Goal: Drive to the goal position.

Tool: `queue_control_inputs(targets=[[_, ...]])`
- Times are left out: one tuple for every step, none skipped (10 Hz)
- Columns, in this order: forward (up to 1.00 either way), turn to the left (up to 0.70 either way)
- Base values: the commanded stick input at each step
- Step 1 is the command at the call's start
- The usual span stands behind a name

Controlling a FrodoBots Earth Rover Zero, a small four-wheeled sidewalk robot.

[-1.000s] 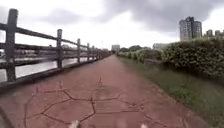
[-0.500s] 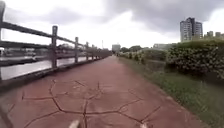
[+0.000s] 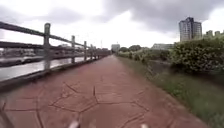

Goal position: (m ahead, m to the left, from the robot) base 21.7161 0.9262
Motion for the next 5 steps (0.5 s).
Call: queue_control_inputs(targets=[[0.7, 0.0], [0.7, 0.0], [0.7, 0.0], [0.7, 0.0], [0.7, 0.0]])
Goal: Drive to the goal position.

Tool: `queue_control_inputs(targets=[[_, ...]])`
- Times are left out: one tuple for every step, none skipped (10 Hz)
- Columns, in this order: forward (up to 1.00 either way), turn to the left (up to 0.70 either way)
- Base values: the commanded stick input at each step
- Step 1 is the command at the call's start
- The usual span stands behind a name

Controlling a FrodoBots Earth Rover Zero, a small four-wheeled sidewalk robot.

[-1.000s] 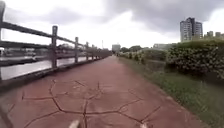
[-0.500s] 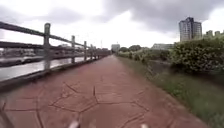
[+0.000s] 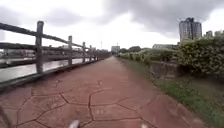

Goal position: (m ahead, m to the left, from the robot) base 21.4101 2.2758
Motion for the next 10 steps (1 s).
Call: queue_control_inputs(targets=[[0.7, 0.0], [0.7, 0.0], [0.7, 0.0], [0.7, 0.0], [0.7, 0.0], [0.7, 0.0], [0.7, 0.0], [0.7, 0.0], [0.7, 0.0], [0.7, 0.0]])
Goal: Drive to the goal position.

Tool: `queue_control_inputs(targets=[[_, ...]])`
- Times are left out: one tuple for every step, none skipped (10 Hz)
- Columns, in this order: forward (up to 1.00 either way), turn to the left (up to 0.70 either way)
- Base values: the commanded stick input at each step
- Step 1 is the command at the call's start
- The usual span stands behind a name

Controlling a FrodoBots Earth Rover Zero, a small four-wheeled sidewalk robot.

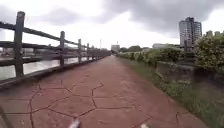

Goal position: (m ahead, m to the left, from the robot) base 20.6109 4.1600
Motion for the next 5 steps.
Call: queue_control_inputs(targets=[[0.7, 0.0], [0.7, 0.0], [0.7, 0.0], [0.7, 0.0], [0.7, 0.0]])
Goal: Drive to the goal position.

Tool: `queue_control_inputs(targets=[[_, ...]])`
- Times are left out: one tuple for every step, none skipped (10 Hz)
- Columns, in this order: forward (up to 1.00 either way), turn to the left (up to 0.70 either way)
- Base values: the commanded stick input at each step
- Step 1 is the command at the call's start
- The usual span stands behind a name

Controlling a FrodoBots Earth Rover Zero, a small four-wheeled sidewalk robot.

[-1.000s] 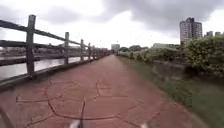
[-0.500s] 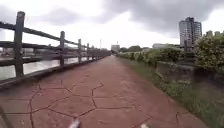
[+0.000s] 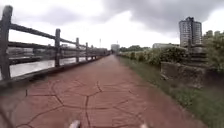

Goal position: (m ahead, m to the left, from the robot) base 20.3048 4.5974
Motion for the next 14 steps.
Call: queue_control_inputs(targets=[[0.7, 0.0], [0.7, 0.0], [0.7, 0.0], [0.7, 0.0], [0.7, 0.0], [0.7, 0.0], [0.7, 0.0], [0.7, 0.0], [0.7, 0.0], [0.7, 0.0], [0.7, 0.0], [0.7, 0.0], [0.7, 0.0], [0.7, 0.0]])
